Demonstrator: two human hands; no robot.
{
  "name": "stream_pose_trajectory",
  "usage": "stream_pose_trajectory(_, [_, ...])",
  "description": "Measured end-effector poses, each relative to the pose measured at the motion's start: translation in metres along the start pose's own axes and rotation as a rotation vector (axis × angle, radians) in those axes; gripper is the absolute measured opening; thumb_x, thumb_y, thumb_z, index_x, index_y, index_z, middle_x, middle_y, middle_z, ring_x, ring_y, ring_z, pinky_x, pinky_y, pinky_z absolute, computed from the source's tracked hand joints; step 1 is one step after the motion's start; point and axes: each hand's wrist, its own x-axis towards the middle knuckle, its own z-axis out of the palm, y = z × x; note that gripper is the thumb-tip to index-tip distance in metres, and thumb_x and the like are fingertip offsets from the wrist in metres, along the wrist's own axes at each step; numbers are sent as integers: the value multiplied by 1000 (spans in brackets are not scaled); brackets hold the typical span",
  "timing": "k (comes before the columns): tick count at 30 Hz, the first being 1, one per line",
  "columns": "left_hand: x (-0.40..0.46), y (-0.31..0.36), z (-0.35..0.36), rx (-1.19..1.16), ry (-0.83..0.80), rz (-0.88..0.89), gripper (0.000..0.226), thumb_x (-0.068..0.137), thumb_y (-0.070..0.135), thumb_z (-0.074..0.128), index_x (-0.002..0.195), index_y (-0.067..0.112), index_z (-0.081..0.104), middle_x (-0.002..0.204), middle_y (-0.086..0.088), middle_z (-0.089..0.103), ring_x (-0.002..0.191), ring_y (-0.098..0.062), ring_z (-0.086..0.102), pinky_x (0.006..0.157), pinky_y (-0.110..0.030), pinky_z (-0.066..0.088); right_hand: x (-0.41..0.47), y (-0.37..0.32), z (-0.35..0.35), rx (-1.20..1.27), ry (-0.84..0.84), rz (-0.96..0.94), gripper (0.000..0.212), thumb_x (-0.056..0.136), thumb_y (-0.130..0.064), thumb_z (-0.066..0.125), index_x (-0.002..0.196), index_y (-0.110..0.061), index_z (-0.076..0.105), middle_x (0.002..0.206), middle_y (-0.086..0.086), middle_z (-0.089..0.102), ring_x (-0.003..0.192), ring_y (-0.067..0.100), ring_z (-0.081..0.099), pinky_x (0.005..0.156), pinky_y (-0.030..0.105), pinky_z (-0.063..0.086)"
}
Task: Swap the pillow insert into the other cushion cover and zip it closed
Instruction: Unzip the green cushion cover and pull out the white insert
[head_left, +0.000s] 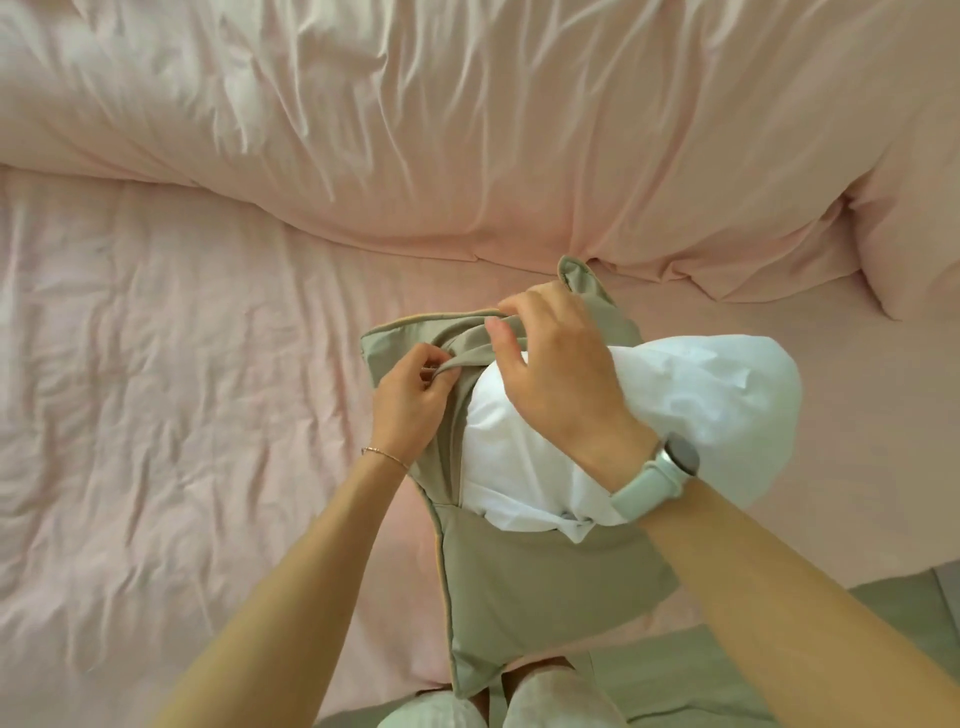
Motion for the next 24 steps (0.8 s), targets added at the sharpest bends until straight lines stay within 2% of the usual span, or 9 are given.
stream_pose_trajectory(2, [-5, -4, -1, -43, -14, 46, 6, 86, 18, 62, 90, 22, 60, 89, 10, 63, 84, -9, 59, 84, -30, 49, -12, 5, 24, -262, -113, 0, 38, 85, -40, 41, 84, -9, 64, 81, 9, 61, 77, 30, 56, 65, 36, 45])
stream_pose_trajectory(4, [-10, -9, -1, -37, -63, 109, 20, 85, 20, 65, 104, 23, 61, 99, 11, 59, 92, -8, 57, 87, -25, 46, -32, 14, 33, -502, -215, 5, 46, 85, -48, 33, 85, -13, 63, 78, 5, 60, 73, 25, 54, 63, 34, 41])
stream_pose_trajectory(6, [-16, -12, 3, 51, -31, 192, 30, 83, 29, 66, 112, 22, 62, 101, 10, 54, 95, -11, 54, 85, -23, 44, -44, 22, 34, -566, -176, -37, 45, 87, -49, 31, 86, -16, 61, 77, 3, 58, 72, 23, 52, 63, 35, 38])
stream_pose_trajectory(9, [-19, -10, 14, 155, 166, 246, 28, 83, 37, 55, 97, 19, 70, 89, 4, 60, 85, -18, 54, 73, -28, 44, -43, 26, 34, -547, -139, -117, 36, 89, -41, 35, 79, -17, 60, 69, 0, 57, 67, 22, 51, 64, 34, 31])
stream_pose_trajectory(13, [-10, 2, 20, -108, 237, -69, 8, 84, 20, 63, 84, 19, 71, 78, 9, 61, 80, -15, 58, 76, -30, 46, -49, 31, 29, -366, -53, -203, 31, 88, -31, 40, 66, -12, 51, 55, 1, 50, 53, 23, 47, 59, 31, 24])
stream_pose_trajectory(18, [6, 16, 21, -121, 198, -270, 13, 81, 27, 64, 87, 23, 74, 83, -1, 71, 86, -23, 62, 79, -31, 48, -48, 32, 12, -137, -70, -194, 27, 86, -26, 40, 66, -10, 48, 52, 2, 49, 46, 22, 41, 58, 30, 22])
stream_pose_trajectory(21, [18, 27, 24, -176, 178, -366, 14, 78, 27, 66, 88, 23, 75, 87, -3, 72, 91, -23, 62, 85, -31, 49, -58, 31, -8, -23, -93, -140, 25, 87, -25, 39, 66, -12, 44, 54, -4, 44, 49, 15, 30, 57, 26, 15])
stream_pose_trajectory(24, [30, 28, 26, -203, 142, -458, 17, 77, 22, 68, 92, 19, 74, 93, -7, 71, 92, -24, 62, 88, -32, 49, -72, 34, -30, 37, -73, -79, 24, 86, -24, 41, 66, -11, 44, 59, -8, 40, 53, 14, 31, 58, 22, 15])
